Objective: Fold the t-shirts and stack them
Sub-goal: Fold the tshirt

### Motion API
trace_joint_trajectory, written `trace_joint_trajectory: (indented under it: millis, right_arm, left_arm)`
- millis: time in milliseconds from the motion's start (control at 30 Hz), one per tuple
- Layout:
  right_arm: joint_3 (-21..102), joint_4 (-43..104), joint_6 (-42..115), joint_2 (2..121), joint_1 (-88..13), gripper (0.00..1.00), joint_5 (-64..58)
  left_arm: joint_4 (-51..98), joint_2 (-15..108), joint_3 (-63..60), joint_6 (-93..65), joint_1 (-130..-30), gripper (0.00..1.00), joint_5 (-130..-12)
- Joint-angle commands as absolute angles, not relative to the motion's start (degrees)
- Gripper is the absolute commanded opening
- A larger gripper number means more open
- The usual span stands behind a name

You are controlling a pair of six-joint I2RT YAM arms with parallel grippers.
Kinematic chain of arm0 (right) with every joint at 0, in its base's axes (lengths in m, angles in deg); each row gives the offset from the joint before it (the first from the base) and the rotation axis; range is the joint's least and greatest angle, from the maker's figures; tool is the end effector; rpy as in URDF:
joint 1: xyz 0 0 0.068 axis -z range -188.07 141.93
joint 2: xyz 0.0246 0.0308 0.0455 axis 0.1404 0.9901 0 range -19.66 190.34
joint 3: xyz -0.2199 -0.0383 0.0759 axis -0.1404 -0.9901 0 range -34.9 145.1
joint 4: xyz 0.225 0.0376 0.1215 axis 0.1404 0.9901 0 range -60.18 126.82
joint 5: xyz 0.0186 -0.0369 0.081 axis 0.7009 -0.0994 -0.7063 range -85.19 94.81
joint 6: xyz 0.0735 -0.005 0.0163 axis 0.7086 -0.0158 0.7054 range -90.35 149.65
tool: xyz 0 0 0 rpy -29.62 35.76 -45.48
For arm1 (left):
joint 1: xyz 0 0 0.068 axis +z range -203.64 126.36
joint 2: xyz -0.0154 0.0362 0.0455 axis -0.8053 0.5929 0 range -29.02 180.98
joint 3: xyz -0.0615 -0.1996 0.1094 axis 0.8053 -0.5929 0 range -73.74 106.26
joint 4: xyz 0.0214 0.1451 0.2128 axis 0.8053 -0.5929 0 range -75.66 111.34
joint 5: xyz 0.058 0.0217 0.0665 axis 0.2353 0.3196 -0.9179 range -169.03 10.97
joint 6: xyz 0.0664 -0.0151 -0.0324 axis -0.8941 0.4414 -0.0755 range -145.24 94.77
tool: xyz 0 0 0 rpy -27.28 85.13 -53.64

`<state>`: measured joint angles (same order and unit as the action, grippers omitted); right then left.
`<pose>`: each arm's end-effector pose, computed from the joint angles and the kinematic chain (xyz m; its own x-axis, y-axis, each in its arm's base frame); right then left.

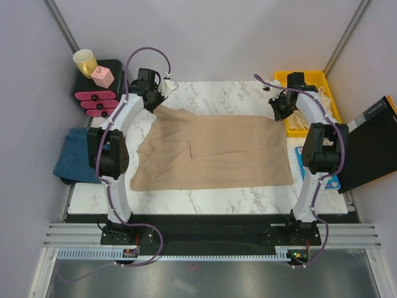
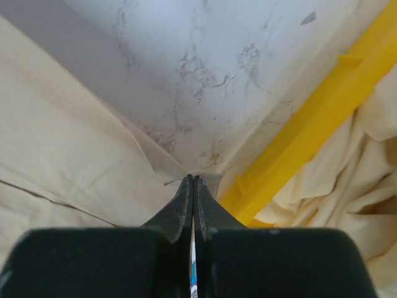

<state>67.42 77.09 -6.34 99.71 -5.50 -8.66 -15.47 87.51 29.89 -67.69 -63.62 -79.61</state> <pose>0.4386 -0.0048 0.1740 -0.6948 -0.5409 -0.4741 -0.5754 0.8135 -0.0848 0.4519 -0.0789 0.2148 -0.4416 0.7631 -0.4719 0.6302 0.6382 0.4422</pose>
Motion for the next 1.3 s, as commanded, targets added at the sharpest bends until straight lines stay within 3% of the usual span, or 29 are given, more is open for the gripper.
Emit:
trace_joint_trajectory:
  millis: [0, 267, 300, 867, 1133, 1267]
  right_arm:
    - [67.3, 70.6, -3.8, 96.2, -4.1, 0.02, -4.9]
    - [66.5, 69.0, -2.3, 96.6, -3.4, 0.05, -4.6]
    - [66.3, 68.8, -2.1, 96.6, -3.3, 0.00, -4.9]
    - [66.7, 65.1, 0.6, 93.7, -3.2, 0.00, -4.3]
    - [66.0, 75.0, -5.1, 91.7, -3.4, 0.00, -9.2]
    - [60.8, 80.5, -9.9, 89.2, -4.1, 0.00, -10.3]
  left_arm:
    - [-12.1, 83.6, 28.9, -70.3, -62.5, 0.02, -83.0]
    - [-11.8, 83.7, 28.7, -70.9, -61.9, 0.02, -83.6]
    - [-11.7, 83.8, 28.7, -70.9, -61.9, 0.02, -83.6]
    - [-8.7, 83.0, 29.7, -70.8, -61.5, 0.02, -83.5]
    - [-8.8, 78.6, 27.0, -74.3, -61.5, 0.02, -79.3]
    - [-12.9, 74.3, 23.7, -77.9, -61.5, 0.02, -70.3]
